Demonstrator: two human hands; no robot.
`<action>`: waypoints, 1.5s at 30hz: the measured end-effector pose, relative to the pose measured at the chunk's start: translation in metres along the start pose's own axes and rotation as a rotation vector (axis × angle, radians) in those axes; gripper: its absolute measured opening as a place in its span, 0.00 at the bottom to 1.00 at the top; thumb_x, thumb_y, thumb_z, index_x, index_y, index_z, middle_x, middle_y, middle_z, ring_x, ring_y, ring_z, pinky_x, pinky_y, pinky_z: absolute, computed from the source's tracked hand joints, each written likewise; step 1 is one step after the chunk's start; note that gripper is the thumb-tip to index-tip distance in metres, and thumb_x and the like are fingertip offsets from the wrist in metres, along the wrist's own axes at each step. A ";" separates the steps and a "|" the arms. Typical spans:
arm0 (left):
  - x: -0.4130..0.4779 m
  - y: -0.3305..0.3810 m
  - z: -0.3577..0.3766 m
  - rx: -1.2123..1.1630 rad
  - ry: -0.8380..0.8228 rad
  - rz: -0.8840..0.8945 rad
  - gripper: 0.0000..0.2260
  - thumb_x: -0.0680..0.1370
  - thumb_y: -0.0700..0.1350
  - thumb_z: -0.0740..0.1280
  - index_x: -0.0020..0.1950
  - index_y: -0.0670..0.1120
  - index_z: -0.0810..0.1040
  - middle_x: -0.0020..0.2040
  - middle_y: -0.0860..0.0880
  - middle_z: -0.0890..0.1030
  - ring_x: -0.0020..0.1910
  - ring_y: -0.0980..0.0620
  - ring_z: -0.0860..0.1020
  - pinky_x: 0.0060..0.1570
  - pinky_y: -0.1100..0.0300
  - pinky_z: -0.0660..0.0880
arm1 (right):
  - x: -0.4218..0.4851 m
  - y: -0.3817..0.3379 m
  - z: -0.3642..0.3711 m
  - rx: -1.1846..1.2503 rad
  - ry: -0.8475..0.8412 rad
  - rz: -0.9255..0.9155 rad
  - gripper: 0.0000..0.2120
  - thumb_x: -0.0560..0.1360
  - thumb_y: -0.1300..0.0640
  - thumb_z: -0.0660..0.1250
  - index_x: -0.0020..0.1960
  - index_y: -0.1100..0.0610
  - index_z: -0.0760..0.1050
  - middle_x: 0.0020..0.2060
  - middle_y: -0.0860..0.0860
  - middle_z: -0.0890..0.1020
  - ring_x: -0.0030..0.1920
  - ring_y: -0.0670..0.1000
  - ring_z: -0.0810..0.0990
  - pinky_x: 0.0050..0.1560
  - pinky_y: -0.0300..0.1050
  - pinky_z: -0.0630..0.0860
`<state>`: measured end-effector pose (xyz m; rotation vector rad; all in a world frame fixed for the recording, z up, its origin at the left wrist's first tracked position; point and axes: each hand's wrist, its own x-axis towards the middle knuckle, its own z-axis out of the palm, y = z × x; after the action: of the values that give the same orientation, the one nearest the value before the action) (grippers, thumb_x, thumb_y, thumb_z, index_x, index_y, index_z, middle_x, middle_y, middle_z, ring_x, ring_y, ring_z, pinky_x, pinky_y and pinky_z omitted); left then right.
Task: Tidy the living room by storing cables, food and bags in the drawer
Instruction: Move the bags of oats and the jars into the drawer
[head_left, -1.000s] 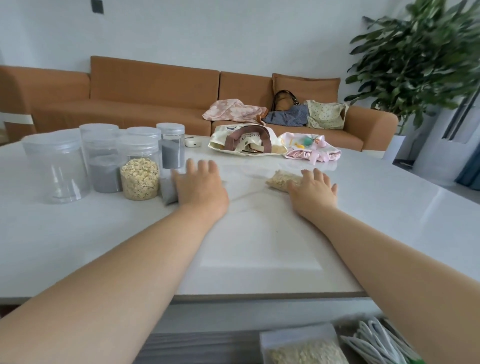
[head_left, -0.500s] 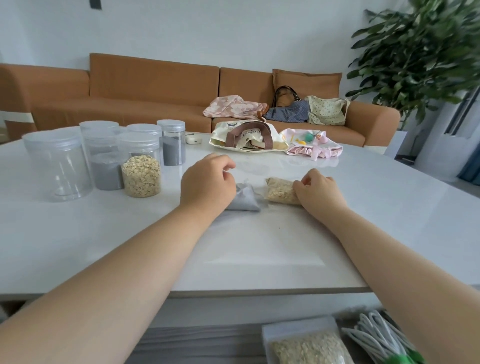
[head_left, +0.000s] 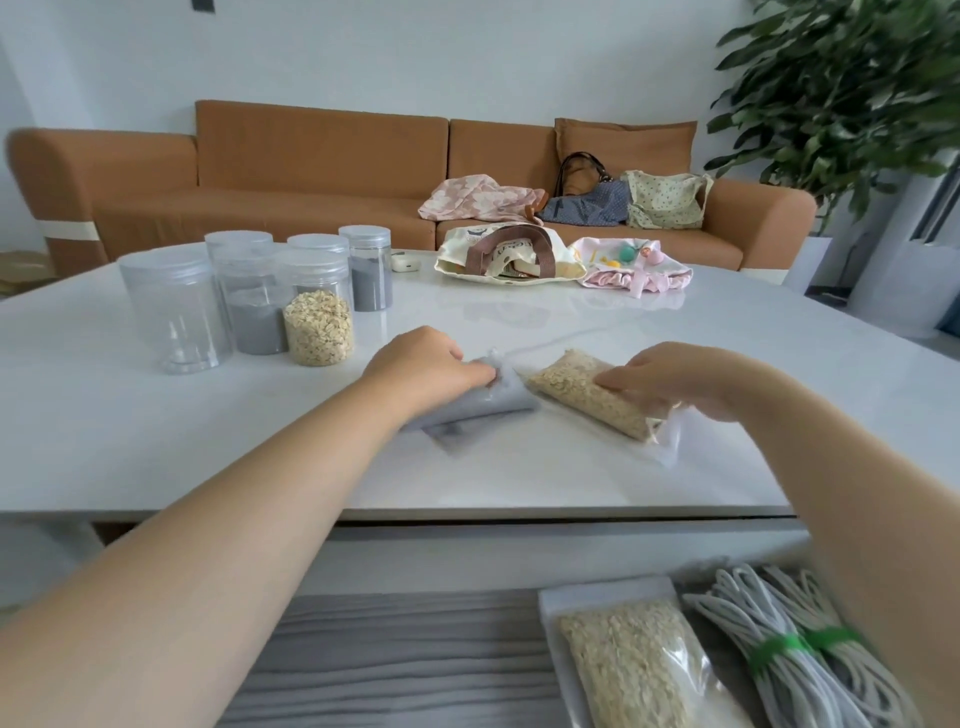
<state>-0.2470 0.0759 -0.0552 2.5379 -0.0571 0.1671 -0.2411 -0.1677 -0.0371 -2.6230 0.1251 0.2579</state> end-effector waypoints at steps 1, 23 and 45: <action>-0.004 0.001 -0.006 0.021 -0.078 -0.021 0.18 0.71 0.60 0.69 0.43 0.45 0.77 0.40 0.48 0.77 0.40 0.49 0.75 0.40 0.57 0.70 | -0.004 0.001 0.001 -0.011 -0.007 -0.007 0.23 0.73 0.37 0.64 0.38 0.58 0.75 0.34 0.51 0.77 0.38 0.53 0.74 0.46 0.46 0.69; -0.121 0.018 -0.003 -0.273 0.079 0.158 0.15 0.70 0.52 0.72 0.39 0.44 0.70 0.33 0.49 0.75 0.32 0.51 0.73 0.32 0.58 0.67 | -0.098 -0.021 0.005 0.019 -0.038 -0.129 0.20 0.66 0.44 0.74 0.49 0.58 0.79 0.43 0.53 0.83 0.45 0.53 0.82 0.52 0.49 0.78; -0.135 -0.046 0.063 -0.205 -0.799 0.219 0.09 0.72 0.41 0.72 0.47 0.43 0.73 0.42 0.51 0.76 0.39 0.57 0.73 0.39 0.62 0.69 | -0.138 0.004 0.068 0.437 0.072 -0.578 0.14 0.66 0.56 0.76 0.44 0.58 0.73 0.36 0.55 0.80 0.34 0.51 0.81 0.32 0.45 0.78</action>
<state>-0.3705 0.0785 -0.1503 2.2320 -0.6249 -0.7343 -0.3873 -0.1323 -0.0689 -2.1209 -0.4925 -0.0633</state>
